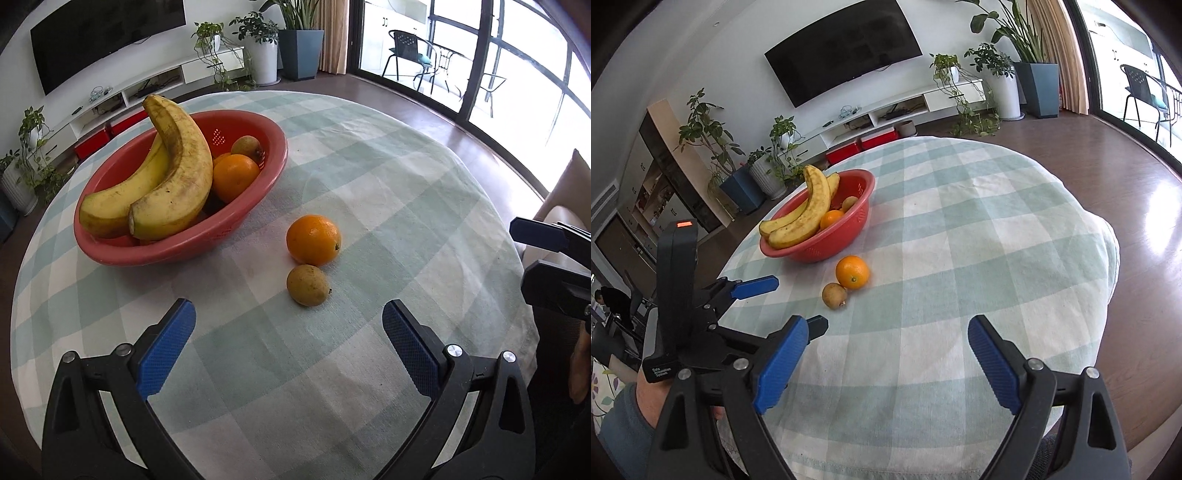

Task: Organize fruits
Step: 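Withdraw both tools from the bowl toward the last tangerine and kiwi, then close the left tool on the kiwi while the right tool closes on the tangerine, then carry kiwi and tangerine into the red bowl with both tools, then open both tools to release kiwi and tangerine in the bowl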

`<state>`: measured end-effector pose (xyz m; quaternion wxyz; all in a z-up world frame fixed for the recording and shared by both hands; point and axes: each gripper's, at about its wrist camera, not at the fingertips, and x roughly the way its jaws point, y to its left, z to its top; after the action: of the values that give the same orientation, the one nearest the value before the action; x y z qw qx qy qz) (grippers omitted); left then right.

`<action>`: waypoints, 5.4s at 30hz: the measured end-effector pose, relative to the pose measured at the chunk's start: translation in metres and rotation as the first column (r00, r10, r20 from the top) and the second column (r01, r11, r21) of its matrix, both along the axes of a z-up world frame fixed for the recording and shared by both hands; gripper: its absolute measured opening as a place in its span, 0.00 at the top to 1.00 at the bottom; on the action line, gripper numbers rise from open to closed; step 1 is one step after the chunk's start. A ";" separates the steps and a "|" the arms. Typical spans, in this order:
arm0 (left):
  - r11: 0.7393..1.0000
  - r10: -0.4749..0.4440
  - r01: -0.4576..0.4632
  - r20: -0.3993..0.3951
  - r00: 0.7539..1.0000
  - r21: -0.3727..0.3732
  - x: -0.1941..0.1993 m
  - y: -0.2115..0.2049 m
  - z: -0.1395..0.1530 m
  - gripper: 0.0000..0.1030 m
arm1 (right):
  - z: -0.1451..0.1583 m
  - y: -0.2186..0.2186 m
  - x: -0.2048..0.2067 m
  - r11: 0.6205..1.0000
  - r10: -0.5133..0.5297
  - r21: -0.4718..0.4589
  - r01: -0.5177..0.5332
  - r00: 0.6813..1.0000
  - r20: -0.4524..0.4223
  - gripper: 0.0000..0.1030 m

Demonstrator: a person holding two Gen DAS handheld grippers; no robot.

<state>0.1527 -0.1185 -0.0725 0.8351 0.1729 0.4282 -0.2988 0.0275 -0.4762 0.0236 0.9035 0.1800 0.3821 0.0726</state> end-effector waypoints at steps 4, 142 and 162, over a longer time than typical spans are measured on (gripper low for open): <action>1.000 0.003 -0.004 0.009 1.000 0.008 0.005 -0.010 -0.002 0.01 | 0.000 -0.002 -0.003 1.000 0.002 0.005 -0.002 1.000 0.002 0.12; 0.989 0.127 -0.129 -0.026 0.992 -0.069 0.184 0.066 0.031 0.73 | 0.006 0.092 0.207 0.896 0.259 -0.354 -0.270 0.963 -0.079 0.63; 0.955 0.223 -0.188 0.138 0.965 -0.229 0.099 0.102 0.077 0.00 | 0.044 0.073 0.112 0.942 0.188 -0.302 -0.145 0.975 0.120 0.20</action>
<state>0.2516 -0.0170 0.0042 0.9075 0.0602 0.3400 -0.2393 0.1400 -0.4036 0.0679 0.9364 0.0063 0.3347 0.1050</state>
